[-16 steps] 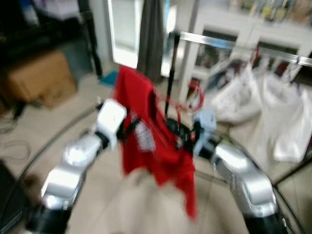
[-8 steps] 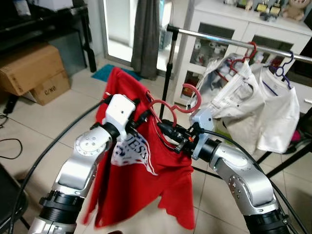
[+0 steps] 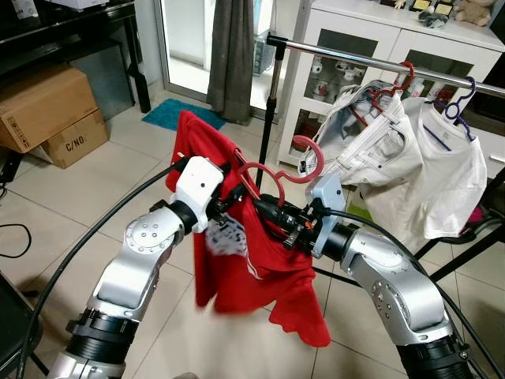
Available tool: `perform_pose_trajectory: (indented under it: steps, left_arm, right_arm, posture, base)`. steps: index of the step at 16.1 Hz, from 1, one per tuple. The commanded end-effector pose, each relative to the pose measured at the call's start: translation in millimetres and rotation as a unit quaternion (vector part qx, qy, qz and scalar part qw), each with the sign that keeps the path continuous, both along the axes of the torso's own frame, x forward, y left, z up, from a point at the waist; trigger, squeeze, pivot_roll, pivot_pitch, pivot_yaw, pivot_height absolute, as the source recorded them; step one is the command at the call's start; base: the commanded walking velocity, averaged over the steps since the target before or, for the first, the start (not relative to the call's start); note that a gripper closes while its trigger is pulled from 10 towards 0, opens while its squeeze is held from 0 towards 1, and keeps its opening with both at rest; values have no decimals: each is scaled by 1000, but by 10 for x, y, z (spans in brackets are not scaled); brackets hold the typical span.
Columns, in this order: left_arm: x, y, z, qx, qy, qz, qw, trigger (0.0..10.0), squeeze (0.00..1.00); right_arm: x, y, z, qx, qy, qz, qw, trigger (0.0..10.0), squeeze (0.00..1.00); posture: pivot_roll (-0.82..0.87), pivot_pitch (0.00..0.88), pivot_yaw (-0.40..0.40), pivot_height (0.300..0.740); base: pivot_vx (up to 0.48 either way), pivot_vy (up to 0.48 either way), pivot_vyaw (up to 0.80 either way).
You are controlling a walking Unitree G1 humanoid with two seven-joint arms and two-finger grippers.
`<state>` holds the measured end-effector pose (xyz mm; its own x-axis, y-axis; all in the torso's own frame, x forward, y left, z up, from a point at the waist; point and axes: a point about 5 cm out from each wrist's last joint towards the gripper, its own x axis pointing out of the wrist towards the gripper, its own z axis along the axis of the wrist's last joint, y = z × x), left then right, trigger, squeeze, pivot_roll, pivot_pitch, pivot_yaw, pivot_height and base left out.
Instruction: Hang hanger
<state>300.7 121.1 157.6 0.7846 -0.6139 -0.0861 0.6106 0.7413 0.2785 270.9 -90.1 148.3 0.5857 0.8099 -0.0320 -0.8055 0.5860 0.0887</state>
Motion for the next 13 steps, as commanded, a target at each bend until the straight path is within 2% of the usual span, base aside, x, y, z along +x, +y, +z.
perform_pose_trajectory:
  steps: [1, 2, 3, 4, 6, 7, 13]
  left_arm:
    - [-16, -87, -9, 8, 8, -24, 1000, 10000, 0]
    - [15, -42, -32, 12, 10, 3, 1000, 10000, 0]
    - [68, 27, -37, 13, 7, 41, 999, 7490, 0]
    - [79, 42, -34, 14, 4, 48, 999, 7490, 0]
    - [103, 91, -9, 10, -5, 71, 997, 549, 0]
    - [97, 93, -1, 5, -7, 72, 997, 0, 0]
    - [35, 66, 2, -12, -13, 74, 997, 0, 0]
  right_arm:
    - [0, -6, 100, 14, -20, 8, 1000, 0, 0]
    - [2, -14, 109, 15, -20, 8, 1000, 0, 0]
    - [2, -21, 115, 14, -21, 9, 1000, 0, 0]
    - [1, -22, 115, 14, -21, 9, 1000, 0, 0]
    - [-6, -43, 113, 12, -20, 8, 1000, 0, 0]
    - [-5, -52, 110, 10, -20, 7, 1000, 0, 0]
    - [34, -57, 99, 8, -18, 1, 1000, 0, 0]
  posture:
    - [-67, 0, -80, 740]
    - [-76, 0, -81, 740]
    - [-76, 0, -81, 740]
    - [-76, 0, -81, 740]
    - [-80, 0, -86, 740]
    - [-80, 0, -87, 740]
    - [-71, 0, -95, 740]
  base:
    - [0, 0, 0]
    - [0, 0, 0]
    - [0, 0, 0]
    - [0, 0, 0]
    - [0, 0, 0]
    - [0, 0, 0]
    - [0, 0, 0]
